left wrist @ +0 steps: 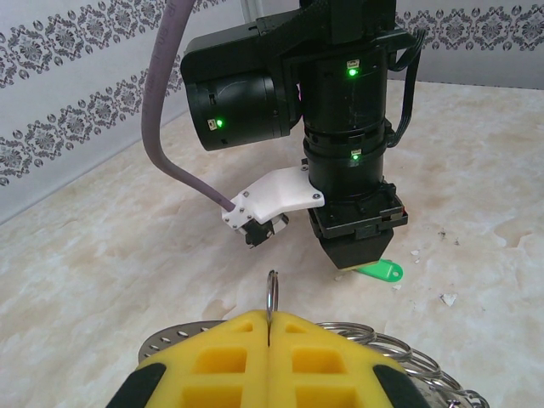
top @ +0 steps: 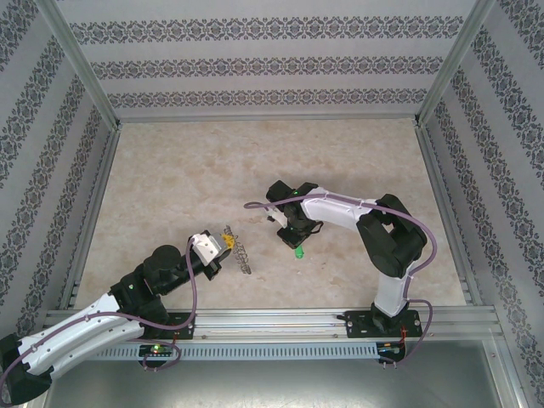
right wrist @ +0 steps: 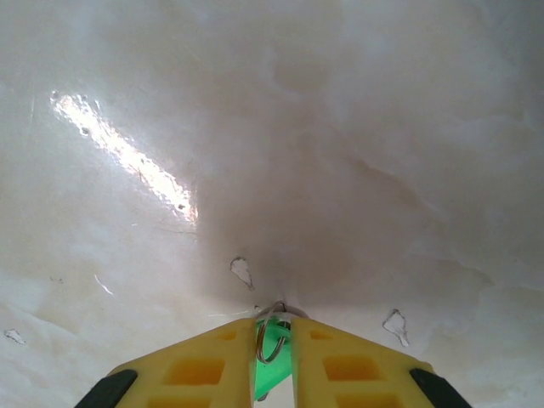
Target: Put the keys on the keyring
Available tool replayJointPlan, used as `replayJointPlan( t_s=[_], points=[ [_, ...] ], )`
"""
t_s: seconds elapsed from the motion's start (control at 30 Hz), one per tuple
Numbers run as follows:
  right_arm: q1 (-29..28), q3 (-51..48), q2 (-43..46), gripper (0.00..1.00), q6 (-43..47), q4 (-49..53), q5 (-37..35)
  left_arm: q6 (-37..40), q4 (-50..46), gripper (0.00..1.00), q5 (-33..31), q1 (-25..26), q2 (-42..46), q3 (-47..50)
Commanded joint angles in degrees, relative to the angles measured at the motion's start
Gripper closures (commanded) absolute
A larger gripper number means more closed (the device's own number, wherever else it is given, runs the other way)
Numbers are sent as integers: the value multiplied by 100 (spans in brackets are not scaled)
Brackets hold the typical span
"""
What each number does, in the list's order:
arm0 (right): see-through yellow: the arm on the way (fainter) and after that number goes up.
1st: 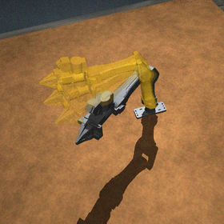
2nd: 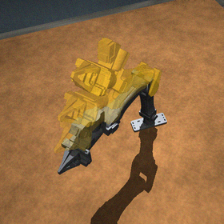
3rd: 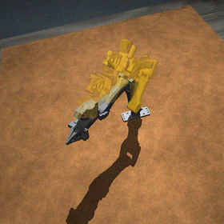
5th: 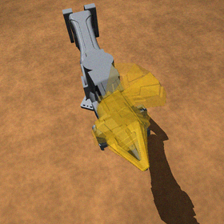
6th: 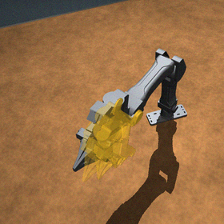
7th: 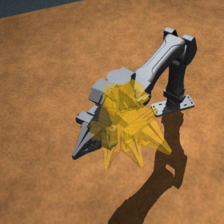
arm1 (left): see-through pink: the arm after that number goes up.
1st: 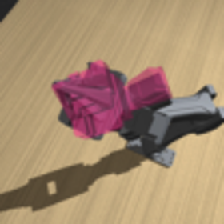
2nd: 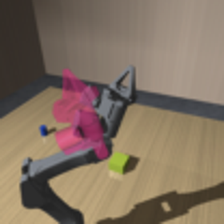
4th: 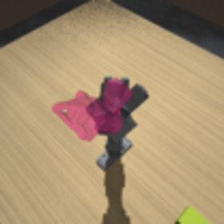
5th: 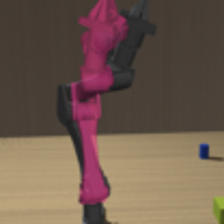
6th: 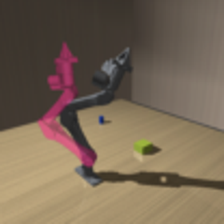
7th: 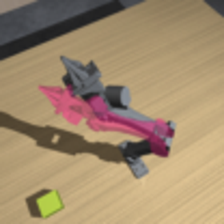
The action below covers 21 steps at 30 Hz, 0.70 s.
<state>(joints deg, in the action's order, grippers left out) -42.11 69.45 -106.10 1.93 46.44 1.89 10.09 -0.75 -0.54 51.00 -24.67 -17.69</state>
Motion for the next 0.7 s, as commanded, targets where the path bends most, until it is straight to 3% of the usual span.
replayJointPlan(
  t_s=[0.0,0.33,0.57,0.67],
  points=[
    [64,-96,20,82,47,23,35,55,315,100,-82,68,83,10],
    [94,-98,19,86,63,-7,23,62,294,100,-100,68,145,12],
    [106,-128,142,98,118,4,66,64,271,100,-104,67,135,7],
    [79,-321,605,100,307,-175,340,48,259,100,-95,68,137,3]
  ],
)
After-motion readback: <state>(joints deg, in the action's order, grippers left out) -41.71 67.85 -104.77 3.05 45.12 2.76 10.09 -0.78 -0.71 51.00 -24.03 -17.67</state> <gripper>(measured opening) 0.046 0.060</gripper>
